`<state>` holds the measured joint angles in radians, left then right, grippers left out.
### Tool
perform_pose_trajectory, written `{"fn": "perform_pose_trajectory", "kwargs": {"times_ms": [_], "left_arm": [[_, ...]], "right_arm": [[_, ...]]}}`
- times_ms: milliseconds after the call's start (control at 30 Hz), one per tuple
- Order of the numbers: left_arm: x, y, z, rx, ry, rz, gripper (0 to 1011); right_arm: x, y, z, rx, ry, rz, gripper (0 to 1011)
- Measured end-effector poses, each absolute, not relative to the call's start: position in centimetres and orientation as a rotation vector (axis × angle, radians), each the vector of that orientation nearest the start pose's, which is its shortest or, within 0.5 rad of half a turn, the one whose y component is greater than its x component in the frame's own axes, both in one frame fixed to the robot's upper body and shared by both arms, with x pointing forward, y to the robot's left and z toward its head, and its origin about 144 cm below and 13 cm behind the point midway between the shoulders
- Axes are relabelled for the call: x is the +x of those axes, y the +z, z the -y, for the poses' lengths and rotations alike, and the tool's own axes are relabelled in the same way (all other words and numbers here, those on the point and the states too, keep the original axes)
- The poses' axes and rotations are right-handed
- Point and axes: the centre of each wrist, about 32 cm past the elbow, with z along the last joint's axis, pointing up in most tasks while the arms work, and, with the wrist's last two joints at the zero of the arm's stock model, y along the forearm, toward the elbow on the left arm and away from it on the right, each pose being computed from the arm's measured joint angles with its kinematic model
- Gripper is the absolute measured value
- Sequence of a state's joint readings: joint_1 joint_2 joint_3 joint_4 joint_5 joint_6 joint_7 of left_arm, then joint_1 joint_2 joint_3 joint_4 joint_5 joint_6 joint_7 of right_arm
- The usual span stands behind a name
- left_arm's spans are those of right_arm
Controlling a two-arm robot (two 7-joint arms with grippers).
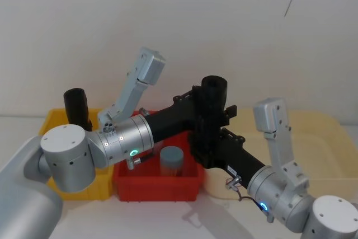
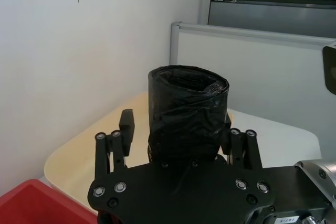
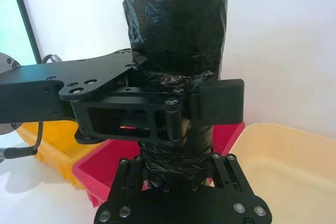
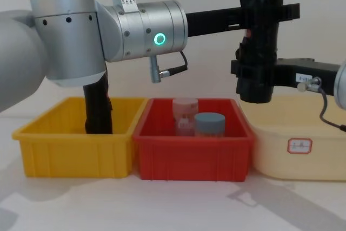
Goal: Pick up the garbage bag with the one hand and transfer it to the other hand.
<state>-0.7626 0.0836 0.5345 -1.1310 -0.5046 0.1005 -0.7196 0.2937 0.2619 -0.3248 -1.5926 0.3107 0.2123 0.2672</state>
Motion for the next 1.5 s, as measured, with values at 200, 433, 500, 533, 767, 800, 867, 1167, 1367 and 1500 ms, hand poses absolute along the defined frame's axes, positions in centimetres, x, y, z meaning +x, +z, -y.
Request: {"fn": "perform_pose_trajectory", "kwargs": {"times_ms": [200,433,500,533,767,800,867,1167,1367,1500], "left_arm": [[62.2,129.4,-11.4,-0.127,0.391,0.036,1001],[62.2,129.4,-11.4,-0.127,0.391,0.035,1001],[62.2,129.4,-11.4,-0.127,0.391,0.035,1001],[62.2,129.4,-11.4,-0.127,0.391,0.035,1000],[62.2,129.4,-11.4,-0.127,0.391,0.036,1001],[62.2,129.4,-11.4,-0.127,0.391,0.036,1001],[62.2,129.4,-11.4,-0.127,0.391,0.036,1000],[62.2,129.4,-11.4,-0.127,0.391,0.036,1000],[62.2,129.4,-11.4,-0.127,0.391,0.036,1000],[62.2,129.4,-11.4,-0.127,0.391,0.036,1000]], "right_arm": [[51.9,123.2,20.6,-0.015,-0.996,0.014,538],[52.1,122.9,21.6,-0.02,-1.036,-0.004,538],[52.3,122.8,22.2,-0.024,-1.057,-0.01,538],[52.3,122.8,22.3,-0.025,-1.064,-0.012,538],[53.0,122.6,24.7,-0.046,-1.155,-0.032,538],[53.1,122.6,25.0,-0.048,-1.167,-0.033,538],[53.3,122.7,25.5,-0.052,-1.188,-0.036,538],[54.3,122.8,29.1,-0.087,-1.318,-0.049,538],[54.7,123.0,31.2,-0.115,-1.391,-0.048,538],[55.0,123.1,32.5,-0.133,-1.433,-0.049,538]]}}
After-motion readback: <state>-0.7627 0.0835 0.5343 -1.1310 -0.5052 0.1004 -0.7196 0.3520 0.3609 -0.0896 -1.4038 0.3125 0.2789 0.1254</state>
